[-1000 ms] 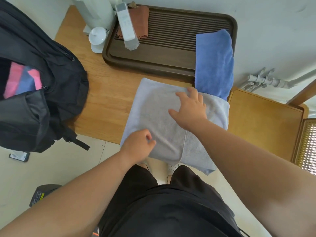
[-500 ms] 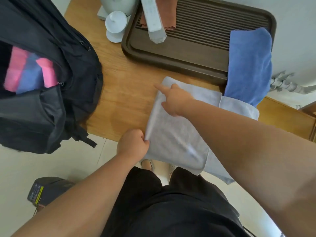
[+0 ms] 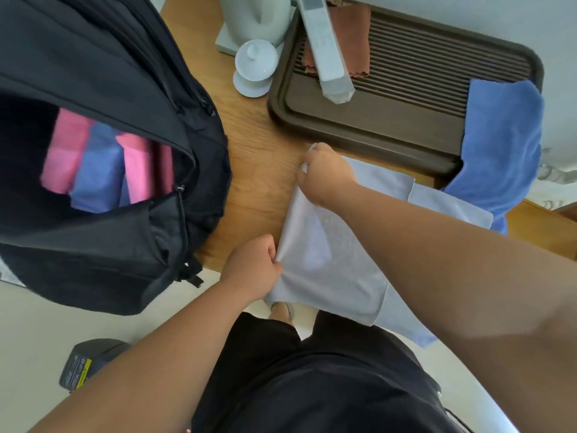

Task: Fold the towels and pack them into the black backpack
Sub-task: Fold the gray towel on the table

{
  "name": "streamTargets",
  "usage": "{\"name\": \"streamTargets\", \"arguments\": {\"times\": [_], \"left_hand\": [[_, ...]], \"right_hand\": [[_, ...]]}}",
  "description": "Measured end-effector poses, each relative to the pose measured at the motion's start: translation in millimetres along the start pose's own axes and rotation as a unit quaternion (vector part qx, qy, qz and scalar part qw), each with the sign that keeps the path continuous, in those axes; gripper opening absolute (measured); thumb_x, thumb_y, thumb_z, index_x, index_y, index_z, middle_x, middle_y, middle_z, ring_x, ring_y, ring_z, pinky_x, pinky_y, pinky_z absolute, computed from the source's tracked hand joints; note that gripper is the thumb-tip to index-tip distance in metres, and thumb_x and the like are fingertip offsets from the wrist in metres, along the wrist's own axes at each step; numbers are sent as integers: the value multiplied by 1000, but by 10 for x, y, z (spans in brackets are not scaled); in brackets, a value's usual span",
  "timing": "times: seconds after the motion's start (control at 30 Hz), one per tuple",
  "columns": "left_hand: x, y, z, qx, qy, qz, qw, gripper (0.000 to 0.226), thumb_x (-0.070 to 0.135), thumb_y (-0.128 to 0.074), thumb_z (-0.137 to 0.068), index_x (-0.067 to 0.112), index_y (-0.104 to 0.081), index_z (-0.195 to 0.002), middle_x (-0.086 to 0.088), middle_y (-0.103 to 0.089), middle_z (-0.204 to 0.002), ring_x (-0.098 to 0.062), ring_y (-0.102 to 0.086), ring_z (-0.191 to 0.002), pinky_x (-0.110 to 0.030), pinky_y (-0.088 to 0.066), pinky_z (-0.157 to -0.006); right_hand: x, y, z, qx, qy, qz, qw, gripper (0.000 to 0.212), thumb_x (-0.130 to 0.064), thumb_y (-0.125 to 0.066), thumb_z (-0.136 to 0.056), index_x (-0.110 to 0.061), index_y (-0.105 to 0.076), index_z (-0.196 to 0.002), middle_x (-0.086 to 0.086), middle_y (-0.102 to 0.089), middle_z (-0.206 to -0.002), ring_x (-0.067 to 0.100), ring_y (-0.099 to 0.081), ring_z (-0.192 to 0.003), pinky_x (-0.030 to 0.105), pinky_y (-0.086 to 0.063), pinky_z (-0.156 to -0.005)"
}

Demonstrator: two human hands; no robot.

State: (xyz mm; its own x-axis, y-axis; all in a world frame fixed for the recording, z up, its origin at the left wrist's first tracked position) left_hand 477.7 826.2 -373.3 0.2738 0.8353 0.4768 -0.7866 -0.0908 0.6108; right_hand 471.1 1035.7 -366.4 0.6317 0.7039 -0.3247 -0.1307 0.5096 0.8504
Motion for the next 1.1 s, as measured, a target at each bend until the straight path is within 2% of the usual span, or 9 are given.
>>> {"name": "streamTargets", "arguments": {"times": [0.07,0.13,0.2,0.27,0.37,0.5,0.63,0.93,1.1], "left_hand": [[-56,166,-31,31,4,-69,997,21,12,-57,-88,17,-41,-76,-3,-52,-75,-23,-48,-68,-33,-36,-56],[-38,317,-34,56,-10,-217,975,12,12,-54,-93,18,-44,-92,-6,-58,-91,-28,-56,-78,-35,-39,-60],[-5,368,-20,67,-43,-333,940,28,6,-52,-91,17,-43,-115,-6,-57,-107,-27,-61,-89,-36,-40,-60],[15,339,-5,62,-71,-361,928,37,4,-53,-90,16,-40,-123,-7,-52,-111,-25,-58,-86,-34,-38,-56],[131,183,-11,35,-102,-343,933,34,6,-51,-92,15,-42,-124,-6,-52,-109,-23,-52,-78,-31,-30,-51],[431,-120,-6,11,-154,-309,938,24,23,-50,-98,16,-46,-121,-7,-53,-110,-27,-59,-94,-36,-36,-65],[759,-463,43,8,-169,-269,948,29,37,-50,-97,16,-50,-118,-6,-55,-112,-28,-59,-100,-33,-36,-69],[943,-1105,281,66,-17,-199,978,34,47,-59,-89,19,-54,-107,-2,-53,-109,-25,-54,-106,-35,-44,-79],[872,-1228,433,121,21,-191,974,29,46,-61,-90,21,-46,-95,0,-50,-105,-22,-49,-102,-34,-45,-77]], "right_hand": [[-199,16,-58,6,26,-27,999,34,-29,-51,-100,-13,-61,-128,5,-48,-137,25,-54,-119,33,-45,-91],[-372,41,-78,-1,63,-32,998,44,-35,-53,-99,-14,-55,-137,2,-41,-148,25,-46,-131,36,-43,-100],[-491,56,-50,-59,82,-25,995,59,-40,-56,-97,-19,-40,-150,2,-31,-159,26,-36,-141,41,-40,-110],[-489,51,14,-110,74,-2,991,67,-43,-56,-96,-27,-30,-155,4,-28,-160,29,-37,-140,46,-40,-111],[-215,55,180,-85,40,1,996,62,-46,-55,-95,-31,-36,-152,3,-36,-152,29,-40,-135,45,-41,-107],[470,79,570,-39,-43,5,998,58,-50,-57,-93,-33,-44,-147,1,-37,-150,30,-37,-136,47,-38,-109],[1156,100,925,-58,-81,-17,995,59,-50,-60,-92,-32,-45,-146,1,-36,-149,30,-33,-138,45,-34,-113],[1762,73,1096,-104,49,-9,993,61,-44,-61,-94,-26,-43,-149,-1,-28,-158,25,-28,-144,35,-25,-118],[1750,123,1048,-136,75,20,988,63,-52,-60,-93,-30,-42,-149,1,-25,-159,27,-24,-146,40,-26,-119]]}}
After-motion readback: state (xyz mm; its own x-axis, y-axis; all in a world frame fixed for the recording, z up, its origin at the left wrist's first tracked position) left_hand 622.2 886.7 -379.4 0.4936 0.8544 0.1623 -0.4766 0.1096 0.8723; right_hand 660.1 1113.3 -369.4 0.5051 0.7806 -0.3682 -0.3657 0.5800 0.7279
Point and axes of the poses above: each hand's wrist, its own z-axis away from the middle knuckle, its own y-axis out of the back of the hand, x = y × z, the point moved 2 cm from there along -z, towards the middle knuckle
